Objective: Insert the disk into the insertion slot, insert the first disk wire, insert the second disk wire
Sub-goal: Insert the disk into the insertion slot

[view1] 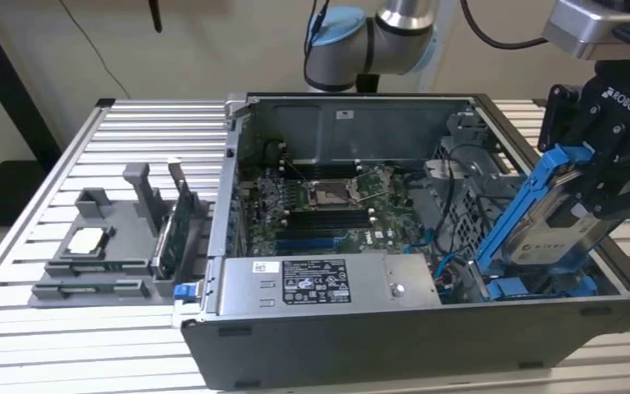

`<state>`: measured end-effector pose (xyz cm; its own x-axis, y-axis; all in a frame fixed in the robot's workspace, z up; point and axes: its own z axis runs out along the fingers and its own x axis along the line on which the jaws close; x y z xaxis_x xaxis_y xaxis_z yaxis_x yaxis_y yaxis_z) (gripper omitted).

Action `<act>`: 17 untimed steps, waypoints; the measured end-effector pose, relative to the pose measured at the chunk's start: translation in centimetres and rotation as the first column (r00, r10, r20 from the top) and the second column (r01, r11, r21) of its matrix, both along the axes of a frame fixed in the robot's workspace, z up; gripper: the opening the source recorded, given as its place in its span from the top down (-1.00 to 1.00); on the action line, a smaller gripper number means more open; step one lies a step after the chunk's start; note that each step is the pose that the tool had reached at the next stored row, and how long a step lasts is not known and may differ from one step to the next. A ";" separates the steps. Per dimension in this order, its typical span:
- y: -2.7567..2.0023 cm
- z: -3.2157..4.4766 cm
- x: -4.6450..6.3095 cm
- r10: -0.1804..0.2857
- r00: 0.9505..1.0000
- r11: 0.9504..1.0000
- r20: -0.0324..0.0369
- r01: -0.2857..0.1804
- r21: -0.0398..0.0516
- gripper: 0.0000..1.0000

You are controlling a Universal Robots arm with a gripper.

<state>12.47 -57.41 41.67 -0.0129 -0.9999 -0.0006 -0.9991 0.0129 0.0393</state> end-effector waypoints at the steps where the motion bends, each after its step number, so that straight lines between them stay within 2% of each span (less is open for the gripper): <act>1: 0.00 -0.09 0.1 0.000 1.000 1.000 0.000 0.000 0.000 0.35; 9: 0.00 -0.97 0.4 0.000 1.000 1.000 0.000 0.000 0.000 0.35; 17: 0.01 -2.40 0.4 0.000 1.000 1.000 0.000 0.000 0.002 0.35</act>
